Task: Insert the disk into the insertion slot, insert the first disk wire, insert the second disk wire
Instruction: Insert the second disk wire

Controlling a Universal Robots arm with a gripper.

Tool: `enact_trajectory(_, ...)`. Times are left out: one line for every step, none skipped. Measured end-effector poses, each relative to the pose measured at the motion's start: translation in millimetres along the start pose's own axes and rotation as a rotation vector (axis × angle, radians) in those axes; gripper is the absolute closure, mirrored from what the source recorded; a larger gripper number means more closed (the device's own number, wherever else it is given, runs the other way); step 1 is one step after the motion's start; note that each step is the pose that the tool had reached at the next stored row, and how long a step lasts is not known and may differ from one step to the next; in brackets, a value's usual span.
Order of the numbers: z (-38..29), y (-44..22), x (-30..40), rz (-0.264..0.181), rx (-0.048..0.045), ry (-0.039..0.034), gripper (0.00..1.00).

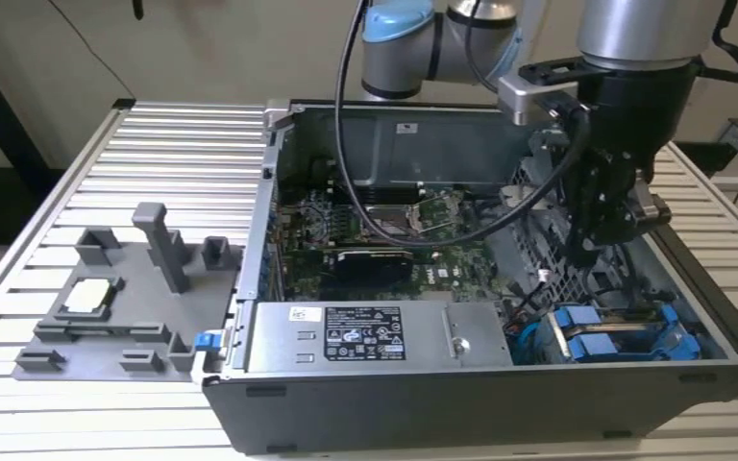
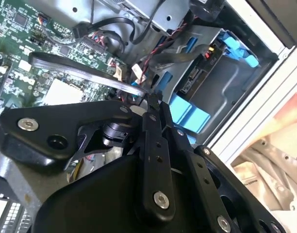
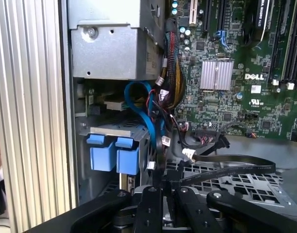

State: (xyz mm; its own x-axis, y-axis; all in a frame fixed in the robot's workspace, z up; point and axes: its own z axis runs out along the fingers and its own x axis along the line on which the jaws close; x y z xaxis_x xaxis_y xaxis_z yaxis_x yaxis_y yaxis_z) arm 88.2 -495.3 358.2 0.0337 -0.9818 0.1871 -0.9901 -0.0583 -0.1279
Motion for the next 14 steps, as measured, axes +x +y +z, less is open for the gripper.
enact_trajectory(0.7,-1.4,2.2,0.000,-0.0026,-0.0002,0.84)
enact_trajectory(1.4,-2.8,4.5,-0.001,-0.0053,-0.0004,0.84)
enact_trajectory(2.0,-4.2,6.8,-0.001,-0.0082,-0.0005,0.84)
enact_trajectory(2.6,-5.6,9.3,-0.002,-0.0110,-0.0006,0.84)
enact_trajectory(3.3,-7.1,11.9,-0.003,-0.0143,-0.0009,0.84)
enact_trajectory(4.0,-8.4,14.3,-0.003,-0.0172,-0.0012,0.84)
enact_trajectory(4.6,-9.8,16.7,-0.004,-0.0201,-0.0013,0.84)
enact_trajectory(5.3,-11.2,19.1,-0.004,-0.0231,-0.0014,0.84)
enact_trajectory(5.9,-12.6,21.5,-0.005,-0.0259,-0.0016,0.84)
enact_trajectory(6.6,-14.0,23.9,-0.005,-0.0288,-0.0018,0.84)
enact_trajectory(7.2,-15.4,26.4,-0.006,-0.0317,-0.0020,0.84)
enact_trajectory(7.8,-16.7,28.7,-0.006,-0.0343,-0.0020,0.84)
enact_trajectory(8.5,-18.2,31.2,-0.007,-0.0372,-0.0022,0.84)
enact_trajectory(9.2,-19.5,33.6,-0.007,-0.0400,-0.0024,0.84)
